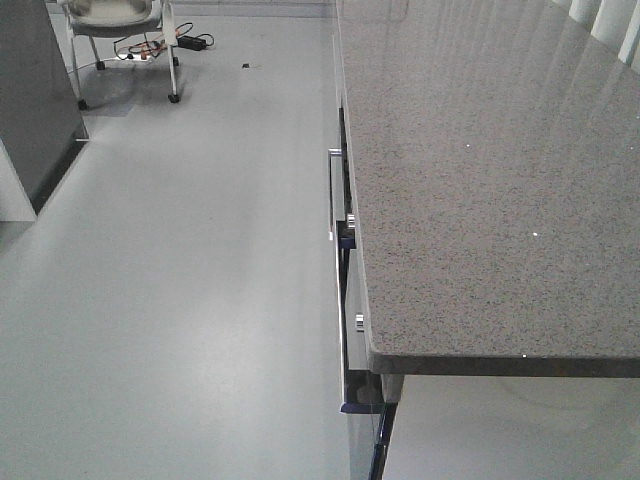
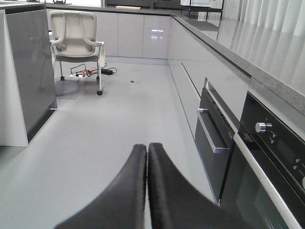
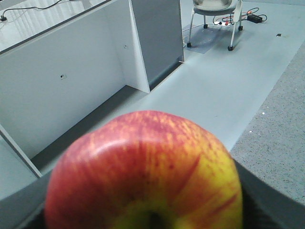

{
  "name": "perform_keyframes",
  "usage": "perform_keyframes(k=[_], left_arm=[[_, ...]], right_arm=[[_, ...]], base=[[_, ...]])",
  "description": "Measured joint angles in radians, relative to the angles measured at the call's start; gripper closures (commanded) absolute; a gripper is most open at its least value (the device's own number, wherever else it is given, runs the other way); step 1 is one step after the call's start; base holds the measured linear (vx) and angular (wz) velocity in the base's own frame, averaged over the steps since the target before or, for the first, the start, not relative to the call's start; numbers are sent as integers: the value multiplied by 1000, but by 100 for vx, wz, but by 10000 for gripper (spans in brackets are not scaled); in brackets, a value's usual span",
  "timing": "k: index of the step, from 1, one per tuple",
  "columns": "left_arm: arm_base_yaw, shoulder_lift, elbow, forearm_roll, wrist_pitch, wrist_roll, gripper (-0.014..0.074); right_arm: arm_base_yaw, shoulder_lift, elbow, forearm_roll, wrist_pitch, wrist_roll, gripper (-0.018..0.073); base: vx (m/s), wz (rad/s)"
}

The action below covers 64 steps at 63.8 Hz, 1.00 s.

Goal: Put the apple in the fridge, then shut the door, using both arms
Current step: 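Lift the apple off the countertop with the right gripper, then drive the base away from the counter toward the open refrigerator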

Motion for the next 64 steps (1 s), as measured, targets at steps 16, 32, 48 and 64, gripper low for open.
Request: perform_keyframes(k=[16, 32, 48, 64], left_arm=[[0, 0, 0, 0, 0, 0, 603], [0, 0, 0, 0, 0, 0, 603], [0, 0, 0, 0, 0, 0, 603], [0, 0, 0, 0, 0, 0, 603]], right_arm=[[0, 0, 0, 0, 0, 0, 566], [0, 0, 0, 0, 0, 0, 566], [0, 0, 0, 0, 0, 0, 566], [0, 0, 0, 0, 0, 0, 566]], base=[[0, 0], [-1, 5], [-3, 25], [-4, 51]])
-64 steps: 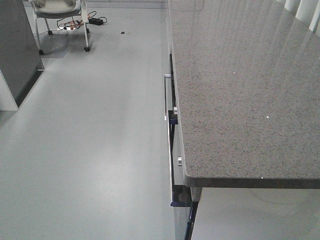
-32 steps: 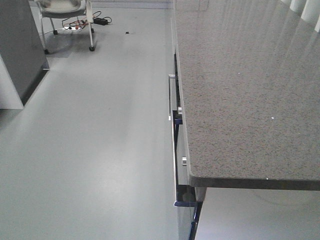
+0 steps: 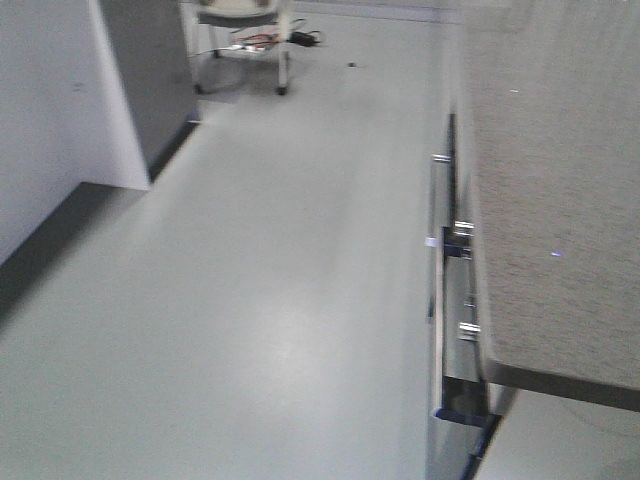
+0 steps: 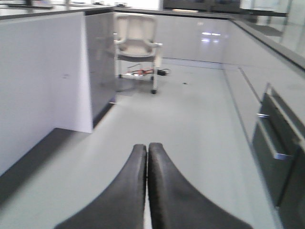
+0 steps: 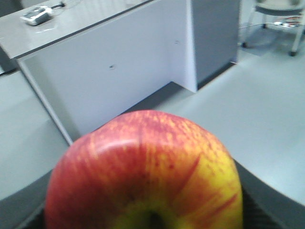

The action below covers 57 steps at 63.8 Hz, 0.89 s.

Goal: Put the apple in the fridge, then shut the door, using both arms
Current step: 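Drive the base away from the counter toward the open refrigerator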

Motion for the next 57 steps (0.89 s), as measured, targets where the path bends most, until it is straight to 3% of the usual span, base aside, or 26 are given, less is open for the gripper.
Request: perform_keyframes(k=[57], left_arm=[[0, 0, 0, 0, 0, 0, 603]], right_arm=[[0, 0, 0, 0, 0, 0, 566]], base=[[-4, 63]])
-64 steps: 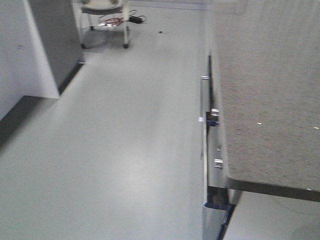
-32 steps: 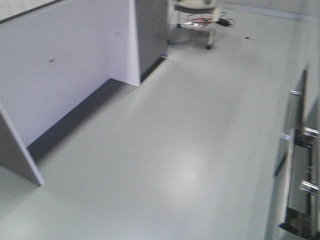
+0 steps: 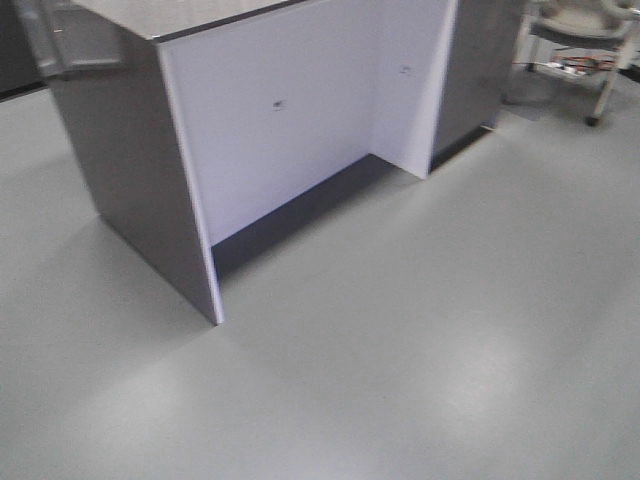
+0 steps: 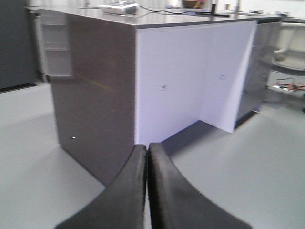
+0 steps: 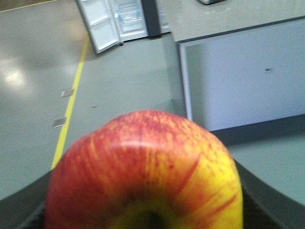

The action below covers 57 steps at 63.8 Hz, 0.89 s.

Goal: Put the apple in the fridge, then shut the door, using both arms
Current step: 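Drive the base away from the counter toward the open refrigerator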

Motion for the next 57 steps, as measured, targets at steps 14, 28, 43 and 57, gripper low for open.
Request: perform_keyframes(k=[14, 28, 43, 57], left_arm=[[0, 0, 0, 0, 0, 0, 603], [0, 0, 0, 0, 0, 0, 603], [0, 0, 0, 0, 0, 0, 603], [0, 0, 0, 0, 0, 0, 603]], right_arm=[[0, 0, 0, 0, 0, 0, 566], [0, 0, 0, 0, 0, 0, 566], [0, 0, 0, 0, 0, 0, 566], [0, 0, 0, 0, 0, 0, 566]], base=[[-2, 54], [-1, 54], [0, 52], [2, 49]])
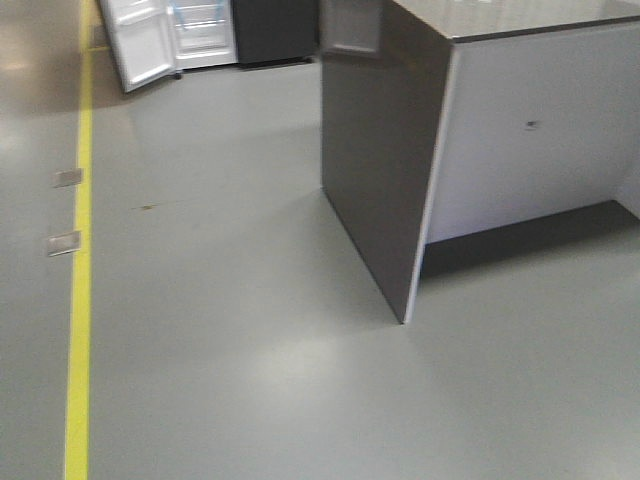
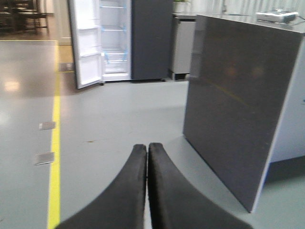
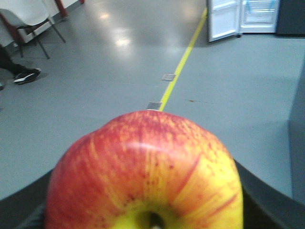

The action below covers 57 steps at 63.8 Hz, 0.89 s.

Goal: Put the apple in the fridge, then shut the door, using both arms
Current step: 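Drive the base away from the counter toward the open refrigerator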

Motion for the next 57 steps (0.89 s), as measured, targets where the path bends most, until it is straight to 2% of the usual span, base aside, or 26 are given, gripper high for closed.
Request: perform_keyframes(k=[57], left_arm=[[0, 0, 0, 0, 0, 0, 603]], right_arm=[[0, 0, 0, 0, 0, 0, 566]], base=[[11, 30]])
